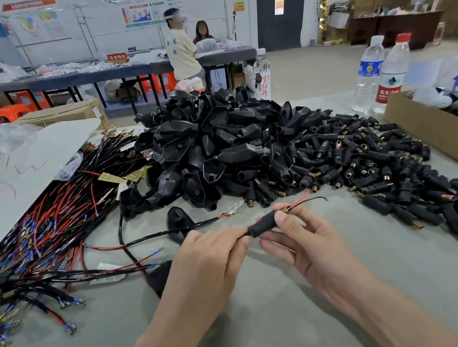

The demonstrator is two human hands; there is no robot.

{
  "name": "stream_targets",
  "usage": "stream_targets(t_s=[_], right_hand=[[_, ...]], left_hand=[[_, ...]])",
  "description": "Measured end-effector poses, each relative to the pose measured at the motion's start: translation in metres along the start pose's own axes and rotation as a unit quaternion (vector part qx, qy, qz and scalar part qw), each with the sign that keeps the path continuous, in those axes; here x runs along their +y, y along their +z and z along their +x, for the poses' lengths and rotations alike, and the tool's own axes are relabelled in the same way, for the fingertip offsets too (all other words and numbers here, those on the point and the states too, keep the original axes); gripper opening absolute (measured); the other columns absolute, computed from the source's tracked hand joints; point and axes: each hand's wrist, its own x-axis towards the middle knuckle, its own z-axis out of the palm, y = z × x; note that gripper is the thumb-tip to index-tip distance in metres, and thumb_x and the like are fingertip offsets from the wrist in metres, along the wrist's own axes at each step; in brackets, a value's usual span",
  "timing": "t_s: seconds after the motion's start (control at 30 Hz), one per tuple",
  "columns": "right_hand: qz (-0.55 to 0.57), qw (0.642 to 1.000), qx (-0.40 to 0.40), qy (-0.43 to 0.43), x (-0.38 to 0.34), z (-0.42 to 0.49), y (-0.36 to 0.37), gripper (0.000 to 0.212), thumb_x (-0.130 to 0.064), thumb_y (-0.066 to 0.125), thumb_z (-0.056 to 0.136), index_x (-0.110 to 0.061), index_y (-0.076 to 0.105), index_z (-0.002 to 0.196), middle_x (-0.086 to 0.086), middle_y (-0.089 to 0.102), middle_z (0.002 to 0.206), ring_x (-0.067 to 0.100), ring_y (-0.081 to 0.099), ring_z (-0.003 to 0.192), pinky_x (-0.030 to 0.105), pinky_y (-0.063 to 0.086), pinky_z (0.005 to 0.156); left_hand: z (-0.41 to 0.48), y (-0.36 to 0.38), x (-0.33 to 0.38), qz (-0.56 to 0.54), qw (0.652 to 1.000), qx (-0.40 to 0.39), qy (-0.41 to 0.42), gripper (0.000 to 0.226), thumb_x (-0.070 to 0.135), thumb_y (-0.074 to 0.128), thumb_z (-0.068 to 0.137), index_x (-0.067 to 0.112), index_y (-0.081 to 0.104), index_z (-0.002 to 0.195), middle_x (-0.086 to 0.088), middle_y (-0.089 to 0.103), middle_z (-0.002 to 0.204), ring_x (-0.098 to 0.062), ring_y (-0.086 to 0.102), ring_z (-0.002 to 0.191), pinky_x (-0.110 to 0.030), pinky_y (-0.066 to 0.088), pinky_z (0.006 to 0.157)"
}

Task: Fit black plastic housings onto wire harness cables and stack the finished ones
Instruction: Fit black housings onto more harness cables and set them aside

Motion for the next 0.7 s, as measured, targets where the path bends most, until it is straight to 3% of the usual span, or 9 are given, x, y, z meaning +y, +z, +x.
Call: stream_targets(t_s=[0.1, 0.33, 0.47, 0.6, 0.7], right_hand=[[0.01, 1.0, 0.019, -0.008, -0.009, 0.002, -0.006, 0.031, -0.019, 0.069, 0.08, -0.009, 0.066, 0.11, 0.018, 0.074, 0.105, 0.025, 0.073, 0.088, 0.027, 0.06, 0.075], [0.012, 1.0, 0.004, 0.021, 0.002, -0.001, 0.0, 0.029, -0.018, 0.066, 0.084, -0.006, 0.064, 0.11, 0.021, 0.073, 0.108, 0.021, 0.075, 0.086, 0.025, 0.06, 0.073], [0.01, 1.0, 0.014, 0.005, -0.002, 0.001, -0.003, 0.029, -0.017, 0.067, 0.083, -0.006, 0.064, 0.109, 0.022, 0.073, 0.109, 0.022, 0.074, 0.086, 0.025, 0.06, 0.074], [-0.008, 1.0, 0.026, 0.009, -0.003, 0.003, -0.009, 0.032, -0.022, 0.063, 0.089, -0.011, 0.063, 0.118, 0.013, 0.074, 0.114, 0.027, 0.074, 0.094, 0.027, 0.06, 0.075], [-0.039, 0.997, 0.066, -0.021, -0.001, 0.007, -0.014, 0.024, -0.026, 0.06, 0.091, -0.01, 0.07, 0.107, 0.006, 0.075, 0.107, 0.024, 0.073, 0.098, 0.027, 0.06, 0.076]], left_hand=[[0.0, -0.003, -0.006, -0.011, 1.0, 0.001, -0.002, 0.022, 0.036, 0.05, 0.099, 0.024, 0.069, 0.099, 0.019, 0.066, 0.085, 0.001, 0.052, 0.079, -0.027, 0.04, 0.079], [-0.001, 0.006, 0.001, 0.006, 1.0, 0.013, -0.003, 0.022, 0.032, 0.051, 0.096, 0.021, 0.066, 0.087, 0.015, 0.06, 0.074, -0.005, 0.046, 0.071, -0.017, 0.028, 0.069], [-0.002, 0.004, -0.005, -0.01, 1.0, -0.008, -0.013, 0.018, 0.036, 0.054, 0.096, 0.024, 0.067, 0.092, 0.018, 0.063, 0.081, -0.001, 0.051, 0.074, -0.022, 0.036, 0.073], [-0.004, -0.002, -0.01, 0.008, 0.999, -0.037, -0.022, 0.005, 0.031, 0.066, 0.092, 0.026, 0.067, 0.09, 0.018, 0.063, 0.078, 0.002, 0.038, 0.073, -0.018, 0.033, 0.067], [-0.005, -0.002, -0.012, 0.021, 0.997, -0.061, -0.038, 0.004, 0.033, 0.066, 0.093, 0.029, 0.065, 0.092, 0.019, 0.062, 0.079, 0.0, 0.039, 0.073, -0.01, 0.03, 0.063]])
